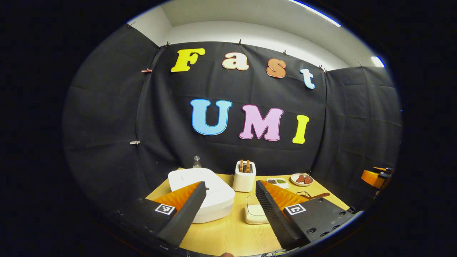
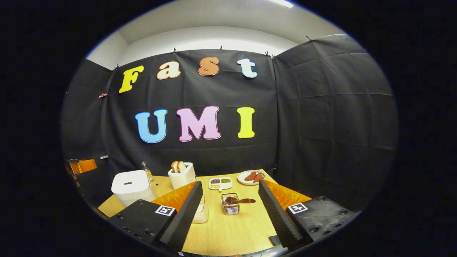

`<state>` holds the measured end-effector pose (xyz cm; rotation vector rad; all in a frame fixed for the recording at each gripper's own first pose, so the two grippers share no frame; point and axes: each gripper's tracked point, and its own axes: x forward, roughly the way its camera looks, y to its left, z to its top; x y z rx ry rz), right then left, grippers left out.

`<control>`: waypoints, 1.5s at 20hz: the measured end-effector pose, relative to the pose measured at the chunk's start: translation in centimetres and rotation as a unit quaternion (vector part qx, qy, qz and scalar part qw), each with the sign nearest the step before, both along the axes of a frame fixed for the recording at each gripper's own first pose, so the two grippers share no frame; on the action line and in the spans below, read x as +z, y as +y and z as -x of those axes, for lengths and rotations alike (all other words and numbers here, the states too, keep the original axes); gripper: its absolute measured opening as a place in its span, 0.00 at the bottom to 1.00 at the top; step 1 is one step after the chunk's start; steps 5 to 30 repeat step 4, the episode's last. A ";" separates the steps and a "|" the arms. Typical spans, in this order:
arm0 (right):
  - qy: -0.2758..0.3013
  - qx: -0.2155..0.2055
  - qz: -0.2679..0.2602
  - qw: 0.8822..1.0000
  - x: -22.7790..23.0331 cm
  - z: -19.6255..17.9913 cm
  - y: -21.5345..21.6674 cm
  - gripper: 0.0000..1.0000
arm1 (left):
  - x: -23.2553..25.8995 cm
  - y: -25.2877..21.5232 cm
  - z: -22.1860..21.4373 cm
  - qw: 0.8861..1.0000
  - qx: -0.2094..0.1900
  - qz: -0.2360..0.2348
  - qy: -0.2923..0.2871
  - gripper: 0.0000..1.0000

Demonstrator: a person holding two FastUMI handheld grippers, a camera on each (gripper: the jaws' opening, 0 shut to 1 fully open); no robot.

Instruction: Close the left gripper, press the button to open the rice cooker; take a wooden spoon from the chopstick holder with the right hand, scoop a spoonful of rice and pour it into the rice cooker, then put the wooden spoon back into the chopstick holder.

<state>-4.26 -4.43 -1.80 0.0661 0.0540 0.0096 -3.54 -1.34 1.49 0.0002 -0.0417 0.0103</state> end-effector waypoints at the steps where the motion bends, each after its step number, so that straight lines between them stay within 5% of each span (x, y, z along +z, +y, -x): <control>1: -0.001 -0.001 -0.001 1.000 0.0 0.1 0.1 0.98 | -0.3 0.5 0.1 1.000 0.007 -0.007 0.001 0.96; 30: 0.001 -0.001 0.001 1.000 -0.3 0.2 0.4 0.98 | -0.8 0.9 0.0 1.000 0.016 -0.008 0.006 0.96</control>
